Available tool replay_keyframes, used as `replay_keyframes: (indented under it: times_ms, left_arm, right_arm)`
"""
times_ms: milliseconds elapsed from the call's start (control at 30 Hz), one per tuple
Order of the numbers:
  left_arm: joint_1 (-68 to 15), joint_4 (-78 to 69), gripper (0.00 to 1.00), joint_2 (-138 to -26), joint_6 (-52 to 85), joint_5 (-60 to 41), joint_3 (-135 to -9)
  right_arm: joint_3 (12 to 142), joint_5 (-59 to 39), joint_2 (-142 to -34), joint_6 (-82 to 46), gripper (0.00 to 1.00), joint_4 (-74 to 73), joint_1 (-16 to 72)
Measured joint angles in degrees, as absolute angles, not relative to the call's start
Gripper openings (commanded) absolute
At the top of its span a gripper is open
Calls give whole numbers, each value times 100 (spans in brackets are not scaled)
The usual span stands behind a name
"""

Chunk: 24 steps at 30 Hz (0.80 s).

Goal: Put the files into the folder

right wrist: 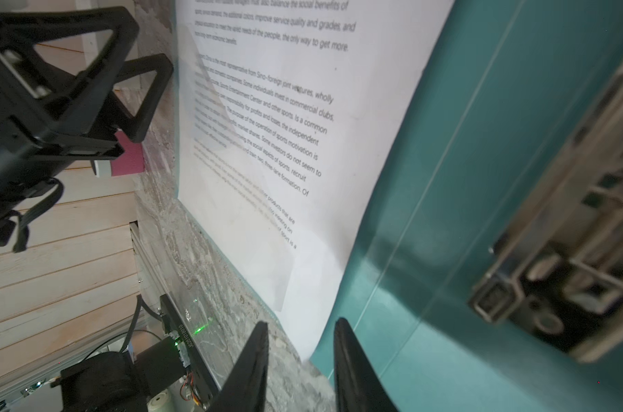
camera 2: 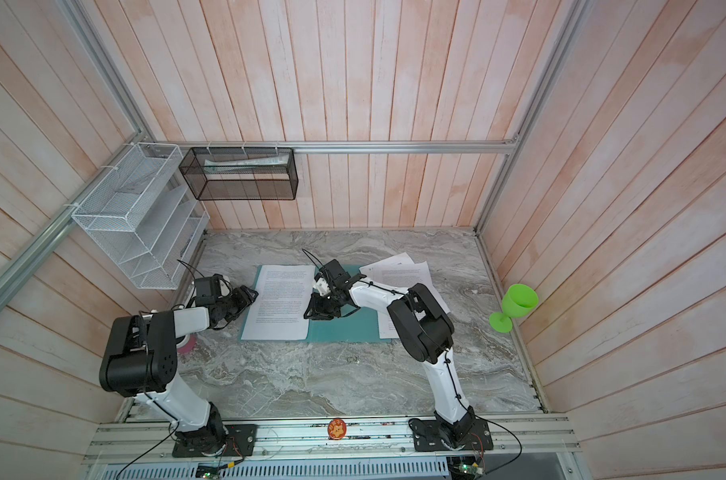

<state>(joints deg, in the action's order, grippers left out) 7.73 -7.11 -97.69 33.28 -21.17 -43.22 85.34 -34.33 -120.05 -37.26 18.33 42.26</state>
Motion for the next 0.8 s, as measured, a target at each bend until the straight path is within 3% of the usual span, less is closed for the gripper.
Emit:
replay_keyframes:
  times_ms: [100,200,300,533,800]
  left_arm:
    - [770,-642,73,-9703,3319,-2102,-4316]
    - [770,-425,77,-9574,3293,-2047,-4298]
    - [770,-106,80,-9419,3260,-1935,-4296]
    - [550,781,83,-8783,3201,-1441,-4381]
    - [-1179,1422,82,-8261,3061,-843,-5572]
  right_arm:
    - [8399,-3417,-11633,-3636,51,1914,4158]
    - [8213,-3400,-11279,-3524,82,1918,4080]
    - [7985,-3406,-11000,-3417,98,1865,3992]
    - [7590,-3162,-10571,-3332,98,1680,3793]
    - [7588,-2206,-10160,-2790,98,2005,3415]
